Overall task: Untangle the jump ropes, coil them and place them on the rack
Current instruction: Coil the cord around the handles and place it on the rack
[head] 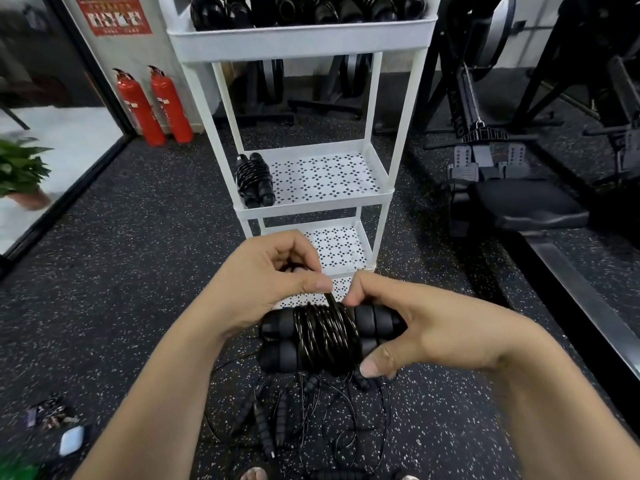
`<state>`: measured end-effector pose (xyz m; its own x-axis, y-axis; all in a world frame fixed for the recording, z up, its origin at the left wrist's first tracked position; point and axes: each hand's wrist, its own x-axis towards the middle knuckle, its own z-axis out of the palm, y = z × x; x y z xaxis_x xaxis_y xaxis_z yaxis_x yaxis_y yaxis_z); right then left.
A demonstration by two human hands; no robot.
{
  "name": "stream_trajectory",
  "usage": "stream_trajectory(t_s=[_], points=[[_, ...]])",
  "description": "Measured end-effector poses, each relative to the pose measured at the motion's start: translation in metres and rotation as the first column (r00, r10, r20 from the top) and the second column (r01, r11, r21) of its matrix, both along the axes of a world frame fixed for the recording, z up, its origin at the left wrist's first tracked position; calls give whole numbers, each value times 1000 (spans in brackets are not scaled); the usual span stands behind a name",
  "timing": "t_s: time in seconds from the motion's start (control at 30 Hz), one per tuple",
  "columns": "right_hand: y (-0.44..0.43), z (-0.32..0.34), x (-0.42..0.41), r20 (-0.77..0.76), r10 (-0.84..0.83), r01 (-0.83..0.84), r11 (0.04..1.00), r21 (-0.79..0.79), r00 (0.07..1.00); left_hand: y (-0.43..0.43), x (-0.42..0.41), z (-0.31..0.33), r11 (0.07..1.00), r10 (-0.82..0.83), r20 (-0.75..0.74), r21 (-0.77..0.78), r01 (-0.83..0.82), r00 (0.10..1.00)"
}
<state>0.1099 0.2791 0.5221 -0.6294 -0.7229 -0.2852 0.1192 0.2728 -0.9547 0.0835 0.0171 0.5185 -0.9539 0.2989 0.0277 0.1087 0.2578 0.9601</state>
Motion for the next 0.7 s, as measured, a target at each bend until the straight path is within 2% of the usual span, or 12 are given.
stream_trajectory(t_s=[0.13, 0.2, 0.27, 0.3, 0.4, 0.47, 0.53, 0.6, 0.7], points=[[1, 7, 4, 45, -31, 38, 983, -178, 999, 1, -3, -4, 989, 11, 60, 144, -20, 998], [0, 9, 4, 65, -61, 77, 959, -274, 996, 5, -2, -8, 963, -33, 132, 269, -4, 991], [-3, 10, 3, 56, -114, 126, 928, -350, 992, 11, 3, -10, 928, -91, 131, 370, 37, 987], [-6, 9, 3, 54, -149, 159, 908, -387, 987, 15, 5, -14, 932, -59, 128, 362, 8, 990], [-15, 5, 0, 106, -280, 294, 815, -499, 954, 30, 3, -25, 947, 177, 196, 234, -221, 965], [-21, 1, -2, 158, -384, 406, 741, -534, 910, 43, 2, -22, 918, 196, 263, 290, -271, 945], [-26, -3, -5, 201, -463, 489, 669, -560, 863, 51, 5, -20, 922, 223, 155, 286, -260, 962], [-30, -6, -7, 213, -520, 536, 617, -576, 827, 55, 8, -20, 956, 235, -27, 185, -226, 972], [-34, -9, -9, 196, -597, 588, 582, -562, 778, 60, 11, -23, 962, 253, -89, 132, -240, 963]])
